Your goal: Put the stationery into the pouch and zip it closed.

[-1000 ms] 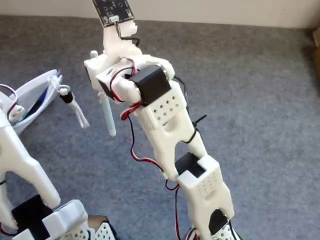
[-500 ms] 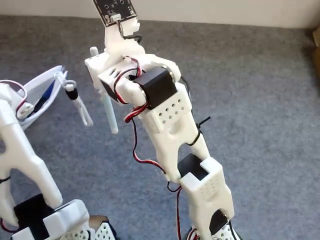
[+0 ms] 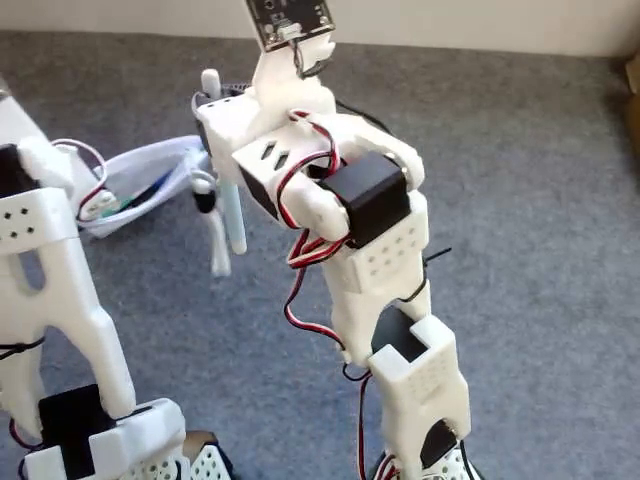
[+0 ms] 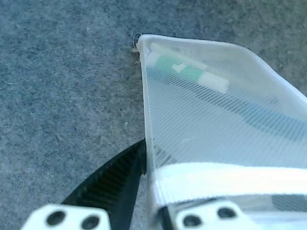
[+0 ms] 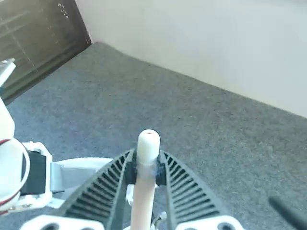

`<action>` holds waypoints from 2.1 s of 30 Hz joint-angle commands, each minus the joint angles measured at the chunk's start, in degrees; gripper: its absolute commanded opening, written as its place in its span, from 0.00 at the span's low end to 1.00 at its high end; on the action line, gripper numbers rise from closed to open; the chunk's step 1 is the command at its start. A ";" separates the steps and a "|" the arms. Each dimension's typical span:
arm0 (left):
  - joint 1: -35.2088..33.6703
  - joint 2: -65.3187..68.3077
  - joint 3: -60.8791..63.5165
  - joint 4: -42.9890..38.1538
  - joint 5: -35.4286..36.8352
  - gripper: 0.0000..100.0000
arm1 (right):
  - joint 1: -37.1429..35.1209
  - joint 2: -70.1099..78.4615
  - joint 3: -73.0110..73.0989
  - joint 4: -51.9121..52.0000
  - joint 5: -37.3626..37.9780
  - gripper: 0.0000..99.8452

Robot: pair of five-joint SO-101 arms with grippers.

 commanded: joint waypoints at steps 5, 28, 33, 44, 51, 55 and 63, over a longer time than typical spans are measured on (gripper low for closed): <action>8.31 -13.05 -4.00 -0.09 0.62 0.01 | 1.63 -3.38 -9.10 1.89 0.26 0.00; 17.45 -14.11 5.49 -6.51 3.16 0.01 | -8.40 -13.32 -11.56 4.18 -4.48 0.00; 17.45 -14.11 10.51 -11.25 3.16 0.01 | -10.86 -13.41 -11.56 4.18 -4.48 0.00; 17.45 -14.11 11.12 -11.16 3.16 0.01 | -7.78 -12.79 -11.56 1.80 -4.04 0.00; 17.45 -14.11 11.12 -11.16 3.16 0.01 | -1.98 -12.97 -11.56 -1.36 -4.04 0.00; 17.45 -14.11 10.95 -11.43 3.16 0.01 | 1.80 -12.88 -11.56 -3.47 -4.04 0.00; 17.45 -14.11 11.03 -11.43 3.16 0.01 | 2.42 -12.79 -11.56 -4.97 -4.04 0.00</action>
